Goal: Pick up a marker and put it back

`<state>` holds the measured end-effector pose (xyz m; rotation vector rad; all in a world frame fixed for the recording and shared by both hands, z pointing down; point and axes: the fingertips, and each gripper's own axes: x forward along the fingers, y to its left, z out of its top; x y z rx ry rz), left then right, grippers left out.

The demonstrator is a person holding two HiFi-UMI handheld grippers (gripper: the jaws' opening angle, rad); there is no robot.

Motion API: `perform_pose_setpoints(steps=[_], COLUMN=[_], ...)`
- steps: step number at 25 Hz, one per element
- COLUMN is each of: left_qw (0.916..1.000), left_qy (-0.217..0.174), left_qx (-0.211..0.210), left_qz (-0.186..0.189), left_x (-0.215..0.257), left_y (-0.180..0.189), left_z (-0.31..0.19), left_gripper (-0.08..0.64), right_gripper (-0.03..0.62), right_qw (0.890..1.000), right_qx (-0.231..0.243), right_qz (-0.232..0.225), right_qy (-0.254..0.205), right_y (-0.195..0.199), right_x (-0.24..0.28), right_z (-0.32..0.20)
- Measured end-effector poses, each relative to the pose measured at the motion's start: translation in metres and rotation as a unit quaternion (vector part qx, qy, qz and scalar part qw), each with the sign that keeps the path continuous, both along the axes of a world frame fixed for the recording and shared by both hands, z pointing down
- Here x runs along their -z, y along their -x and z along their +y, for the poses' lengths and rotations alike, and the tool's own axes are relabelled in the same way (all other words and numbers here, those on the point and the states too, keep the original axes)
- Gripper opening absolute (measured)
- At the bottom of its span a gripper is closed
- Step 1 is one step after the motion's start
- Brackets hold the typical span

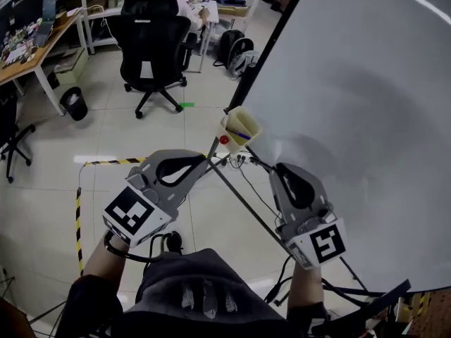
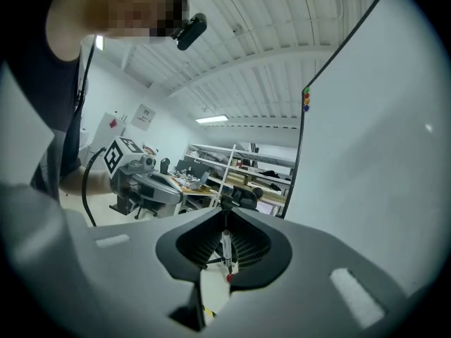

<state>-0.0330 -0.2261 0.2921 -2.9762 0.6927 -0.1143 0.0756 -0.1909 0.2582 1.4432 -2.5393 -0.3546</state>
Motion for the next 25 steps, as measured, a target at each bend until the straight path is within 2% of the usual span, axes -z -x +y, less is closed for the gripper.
perform_pose_setpoints(steps=[5, 11, 19, 25], left_qw=[0.9997, 0.9991, 0.9994, 0.9987], left_qy=[0.001, 0.018, 0.028, 0.049], left_qx=[-0.025, -0.038, -0.023, -0.014], left_qz=[0.0, 0.001, -0.003, -0.008], left_x=[0.0, -0.008, -0.011, -0.034], left_y=[0.004, -0.009, -0.025, -0.038], left_z=[-0.05, -0.087, -0.128, -0.15], left_gripper=[0.006, 0.006, 0.006, 0.006], right_gripper=[0.037, 0.037, 0.037, 0.037], right_qw=[1.0, 0.999, 1.0, 0.999], right_qx=[-0.023, -0.039, -0.019, -0.029], right_qz=[-0.009, -0.015, -0.013, -0.001], right_qy=[0.0, 0.008, 0.014, 0.038], right_y=[0.01, 0.003, -0.006, -0.026], right_x=[-0.004, -0.007, -0.008, -0.039], right_z=[-0.041, -0.081, -0.137, -0.173])
